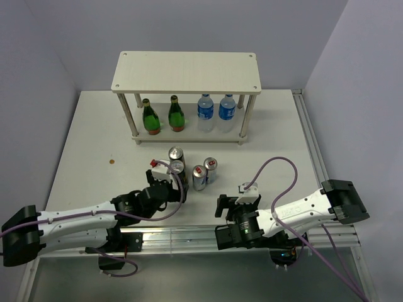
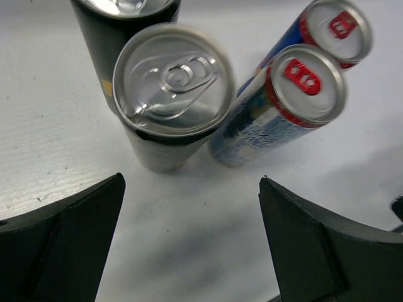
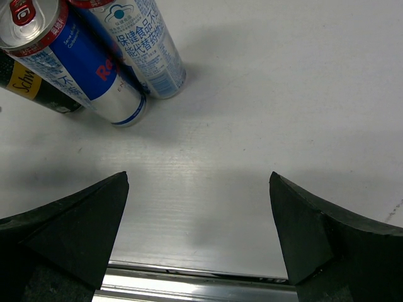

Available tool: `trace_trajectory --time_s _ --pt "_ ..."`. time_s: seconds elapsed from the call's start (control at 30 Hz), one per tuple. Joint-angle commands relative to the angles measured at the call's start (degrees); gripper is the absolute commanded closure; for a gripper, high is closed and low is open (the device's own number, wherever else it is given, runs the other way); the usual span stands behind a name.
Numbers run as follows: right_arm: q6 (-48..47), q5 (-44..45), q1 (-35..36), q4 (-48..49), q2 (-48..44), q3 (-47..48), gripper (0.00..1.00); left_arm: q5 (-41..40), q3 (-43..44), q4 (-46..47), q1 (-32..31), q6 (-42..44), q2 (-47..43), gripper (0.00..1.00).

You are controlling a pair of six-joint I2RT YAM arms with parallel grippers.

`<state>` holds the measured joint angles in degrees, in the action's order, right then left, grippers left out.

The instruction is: Place and organize the beverage onto the shelf

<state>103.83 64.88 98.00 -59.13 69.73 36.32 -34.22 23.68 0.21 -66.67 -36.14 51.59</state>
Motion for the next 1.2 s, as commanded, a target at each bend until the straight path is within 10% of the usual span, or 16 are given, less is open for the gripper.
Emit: trace_trajectory --time_s 0.0,0.6,0.7,0.87,1.0,1.17 --pt "2.25 1.30 0.35 1.04 -0.83 -0.02 0.00 -4.36 -1.97 7.96 -0.47 -3.22 4.20 0.05" --pt "2.25 1.04 0.27 2.09 -1.18 -1.68 0.00 -16.67 2.33 27.47 -0.39 -0.87 28.65 0.11" --pt "2.34 1.04 0.35 2.27 -1.00 -1.69 0.00 -18.43 2.60 28.97 -0.30 0.54 29.70 0.29" --pt "2.87 1.12 0.35 1.74 -1.09 -1.60 0.00 -19.66 4.53 24.50 -0.03 -0.85 29.71 1.00" --pt "3.74 1.30 0.35 0.34 -1.97 -1.69 0.00 -20.01 6.02 17.04 -1.87 -2.18 25.94 1.00" --pt "2.61 1.47 0.44 1.65 -3.64 -2.65 0.00 -22.73 14.89 -13.75 -5.30 -10.43 15.15 1.00"
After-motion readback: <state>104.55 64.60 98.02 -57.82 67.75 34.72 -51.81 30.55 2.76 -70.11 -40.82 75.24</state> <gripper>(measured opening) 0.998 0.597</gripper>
